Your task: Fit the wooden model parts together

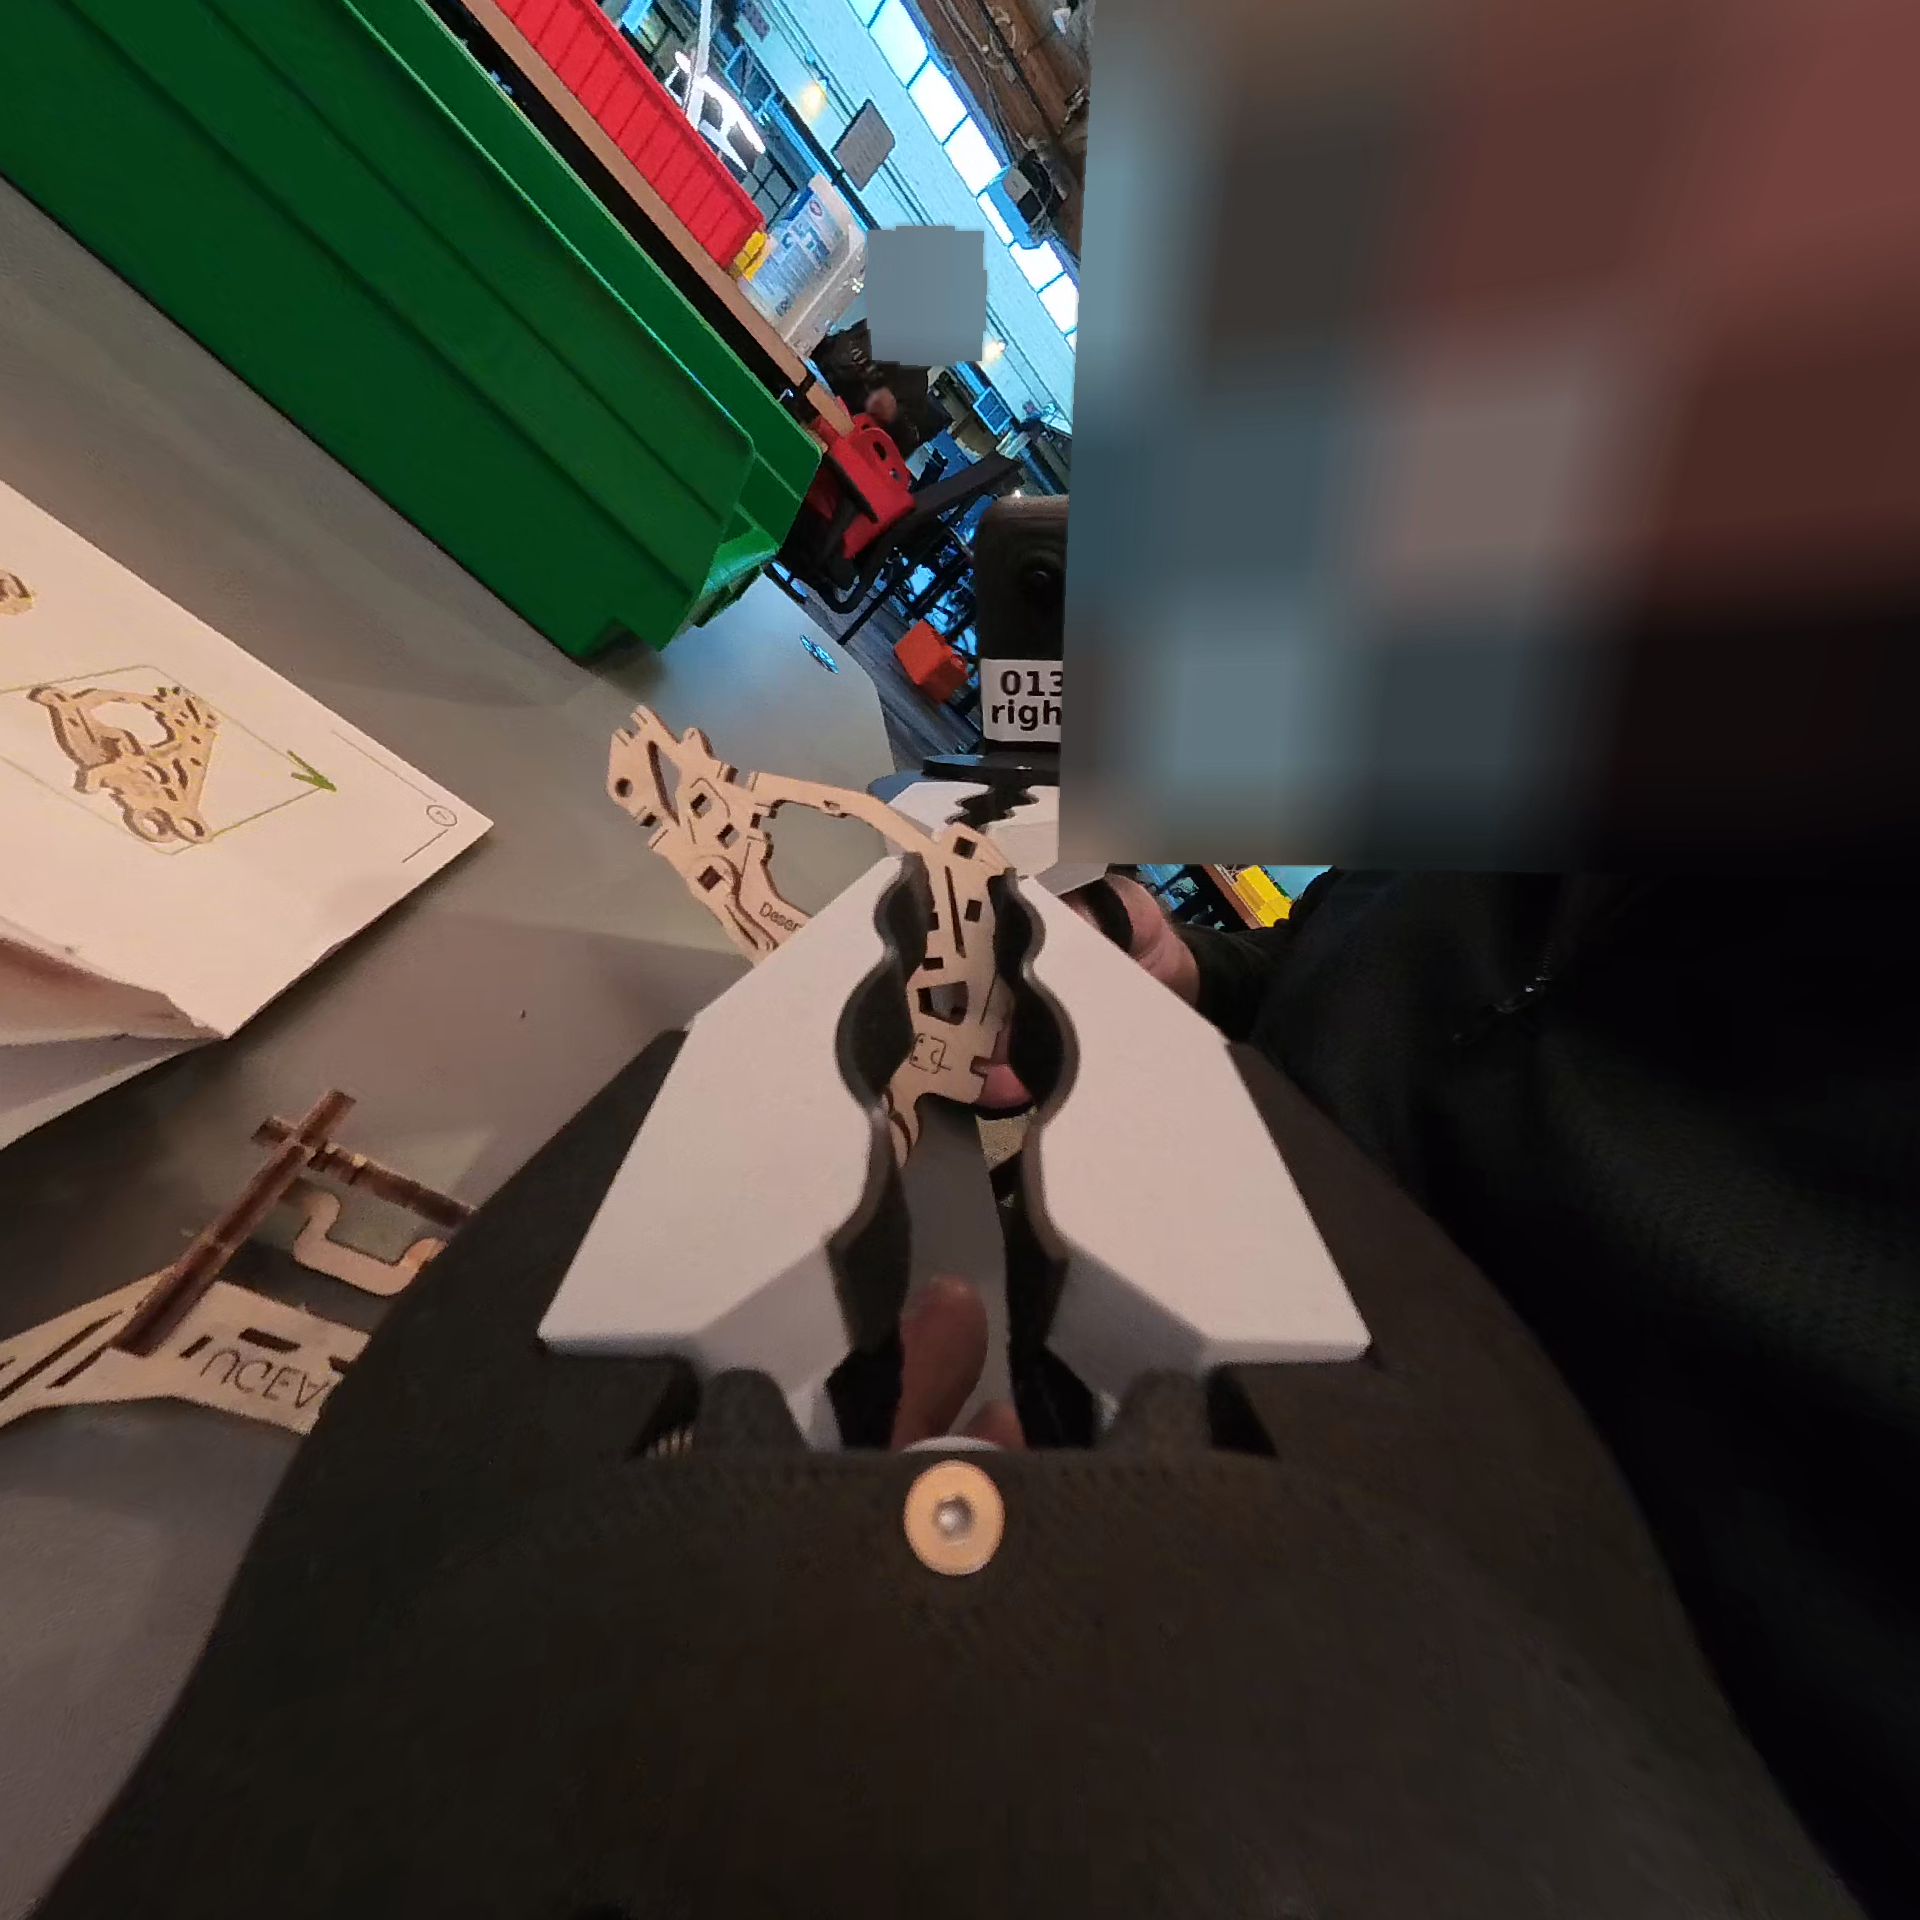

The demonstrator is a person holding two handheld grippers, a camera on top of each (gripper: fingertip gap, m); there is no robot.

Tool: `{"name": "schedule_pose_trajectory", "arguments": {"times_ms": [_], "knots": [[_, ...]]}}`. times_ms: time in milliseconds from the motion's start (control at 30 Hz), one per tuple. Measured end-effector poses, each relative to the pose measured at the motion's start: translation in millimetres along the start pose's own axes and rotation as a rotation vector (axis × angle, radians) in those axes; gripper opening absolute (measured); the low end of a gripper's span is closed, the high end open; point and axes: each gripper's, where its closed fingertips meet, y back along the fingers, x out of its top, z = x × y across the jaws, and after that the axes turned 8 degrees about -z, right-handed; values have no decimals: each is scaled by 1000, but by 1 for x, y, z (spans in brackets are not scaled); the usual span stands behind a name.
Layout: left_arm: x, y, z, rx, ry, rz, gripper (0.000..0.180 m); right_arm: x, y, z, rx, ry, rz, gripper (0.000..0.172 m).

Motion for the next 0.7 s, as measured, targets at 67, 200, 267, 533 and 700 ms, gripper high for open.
{"name": "schedule_pose_trajectory", "arguments": {"times_ms": [67,200,267,533,700], "knots": [[0,0,0,-2,2,0,12,0,0,0,3,-4,0,0],[-1,-1,1,-3,-4,-7,12,0,0,0,12,-13,-6,0],[-1,0,2,-11,-2,-10,12,0,0,0,14,-14,-7,0],[-1,-1,1,1,-11,-5,12,0,0,1,7,-12,-3,0],[0,0,-1,18,-19,3,12,0,-1,2,-5,-6,2,0]]}}
